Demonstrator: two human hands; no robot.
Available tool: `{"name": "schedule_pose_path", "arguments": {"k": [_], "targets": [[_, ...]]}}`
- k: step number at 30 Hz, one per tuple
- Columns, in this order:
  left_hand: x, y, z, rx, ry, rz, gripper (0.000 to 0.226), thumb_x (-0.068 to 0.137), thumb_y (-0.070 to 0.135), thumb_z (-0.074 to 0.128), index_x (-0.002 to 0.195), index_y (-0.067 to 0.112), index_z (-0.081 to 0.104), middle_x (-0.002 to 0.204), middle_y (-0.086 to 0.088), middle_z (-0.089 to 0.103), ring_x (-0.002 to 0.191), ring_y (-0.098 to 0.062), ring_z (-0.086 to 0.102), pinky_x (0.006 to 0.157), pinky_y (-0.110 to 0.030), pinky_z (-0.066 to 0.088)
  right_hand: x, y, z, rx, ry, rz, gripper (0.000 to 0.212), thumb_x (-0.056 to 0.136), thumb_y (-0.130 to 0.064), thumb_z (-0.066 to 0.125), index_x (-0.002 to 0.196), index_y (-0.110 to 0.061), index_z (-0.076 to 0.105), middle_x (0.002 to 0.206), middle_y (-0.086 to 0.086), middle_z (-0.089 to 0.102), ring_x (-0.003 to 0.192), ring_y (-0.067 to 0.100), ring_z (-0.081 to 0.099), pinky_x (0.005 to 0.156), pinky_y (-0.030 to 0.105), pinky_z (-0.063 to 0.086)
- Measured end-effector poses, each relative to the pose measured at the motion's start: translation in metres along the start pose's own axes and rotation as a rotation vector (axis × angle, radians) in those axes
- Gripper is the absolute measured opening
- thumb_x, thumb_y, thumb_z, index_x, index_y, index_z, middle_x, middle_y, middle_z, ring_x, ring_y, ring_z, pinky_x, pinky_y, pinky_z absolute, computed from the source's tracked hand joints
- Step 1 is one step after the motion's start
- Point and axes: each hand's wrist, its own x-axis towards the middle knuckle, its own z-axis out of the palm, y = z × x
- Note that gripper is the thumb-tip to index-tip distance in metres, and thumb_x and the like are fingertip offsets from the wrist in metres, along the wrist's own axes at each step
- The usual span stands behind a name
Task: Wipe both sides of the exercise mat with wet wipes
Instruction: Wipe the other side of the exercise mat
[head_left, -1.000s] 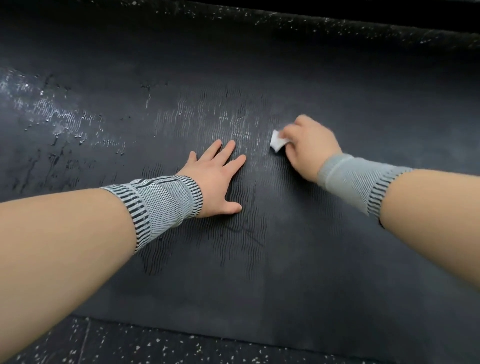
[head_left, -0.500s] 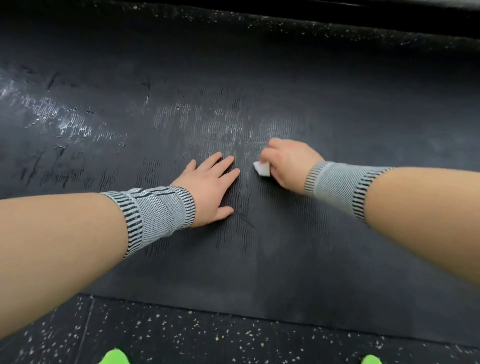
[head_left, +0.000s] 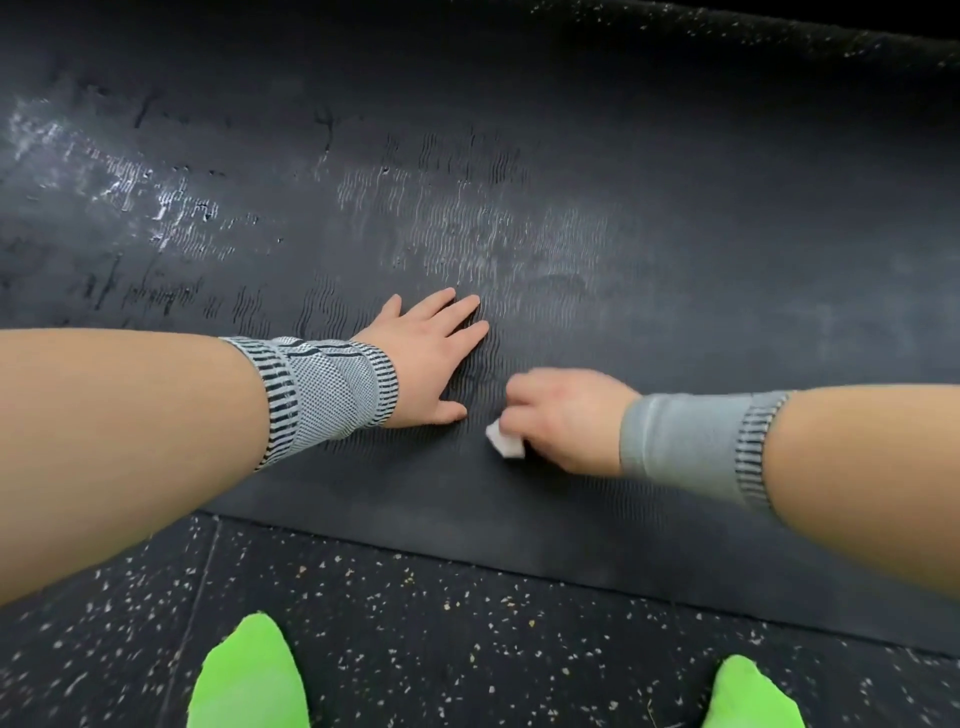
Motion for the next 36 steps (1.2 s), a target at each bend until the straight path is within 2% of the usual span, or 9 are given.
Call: {"name": "schedule_pose_path", "arguments": {"k": [3,7,11,15,17,21,24,29,36], "targets": [[-0.006,0.0,0.004,0.006,-0.015,0.009,0.098,0.087,0.065,0.053,0.156,0.02,0.0,0.163,-0.002,-0.012,0.151,-0.023,-0.008,0.118,-0.056,0.015,0.008,0.016,-0.01,-0.026,0.071,0.163,0.019,0.066,-0.003,0.072,0.082,-0.009,0.062,0.077,0.012,0.054,0.054,0.031,0.056,0.044,0.029,0.04],[-0.017,-0.001,0.011,0.026,-0.031,0.016,0.1,0.086,0.065,0.054,0.156,0.021,-0.001,0.163,-0.002,-0.013,0.151,-0.023,-0.007,0.118,-0.056,0.017,-0.005,-0.027,-0.002,-0.022,0.01,0.096,0.03,0.054,-0.01,0.081,0.075,-0.012,0.061,0.07,0.006,0.053,0.047,0.023,0.052,0.041,0.023,0.036],[-0.022,-0.002,0.013,0.032,-0.054,0.011,0.101,0.085,0.064,0.057,0.156,0.023,-0.002,0.163,-0.001,-0.014,0.151,-0.023,-0.007,0.118,-0.056,0.017,-0.018,-0.075,0.009,0.016,-0.349,-0.032,0.025,0.086,-0.013,0.057,0.111,-0.012,0.052,0.106,0.008,0.047,0.09,0.026,0.052,0.062,0.033,0.037],[-0.023,-0.004,0.01,0.05,-0.071,0.013,0.102,0.084,0.064,0.059,0.156,0.025,-0.002,0.163,-0.001,-0.014,0.151,-0.023,-0.007,0.118,-0.056,0.017,-0.017,-0.087,0.006,-0.015,-0.475,-0.143,0.025,0.094,-0.011,0.044,0.119,-0.013,0.048,0.118,0.009,0.043,0.101,0.028,0.047,0.069,0.037,0.04],[-0.023,-0.007,0.009,0.046,-0.071,0.007,0.103,0.083,0.063,0.061,0.156,0.026,-0.001,0.163,-0.001,-0.013,0.151,-0.023,-0.007,0.118,-0.057,0.018,-0.012,-0.067,-0.001,-0.031,-0.446,-0.085,0.025,0.091,-0.013,0.049,0.115,-0.018,0.051,0.115,0.006,0.044,0.1,0.027,0.048,0.071,0.037,0.043],[-0.028,-0.013,0.011,0.051,-0.074,-0.011,0.104,0.083,0.064,0.061,0.156,0.027,-0.003,0.163,-0.001,-0.013,0.151,-0.024,-0.007,0.118,-0.056,0.019,-0.011,-0.033,-0.014,-0.125,-0.243,0.105,0.031,0.068,-0.015,0.075,0.093,-0.018,0.057,0.088,0.003,0.052,0.071,0.024,0.058,0.051,0.029,0.044],[-0.032,-0.017,0.014,0.055,-0.091,-0.022,0.105,0.082,0.063,0.062,0.156,0.028,-0.003,0.163,-0.001,-0.014,0.151,-0.025,-0.007,0.117,-0.057,0.018,-0.017,-0.059,-0.003,-0.092,-0.383,0.026,0.028,0.088,-0.012,0.053,0.116,-0.018,0.048,0.11,0.005,0.044,0.095,0.025,0.052,0.068,0.035,0.045],[-0.034,-0.02,0.014,0.042,-0.117,-0.037,0.106,0.082,0.063,0.063,0.156,0.029,-0.004,0.163,-0.001,-0.014,0.151,-0.025,-0.006,0.118,-0.058,0.017,-0.007,-0.089,-0.004,-0.017,-0.514,-0.145,0.028,0.094,-0.012,0.044,0.122,-0.016,0.045,0.119,0.007,0.041,0.101,0.027,0.048,0.073,0.038,0.044],[-0.035,-0.023,0.014,0.045,-0.109,-0.057,0.107,0.081,0.062,0.065,0.156,0.029,-0.005,0.163,-0.001,-0.014,0.151,-0.025,-0.005,0.117,-0.058,0.019,0.035,-0.016,-0.025,-0.192,-0.311,0.294,0.031,0.088,-0.015,0.053,0.117,-0.018,0.044,0.115,0.004,0.042,0.098,0.026,0.055,0.072,0.034,0.044]]}}
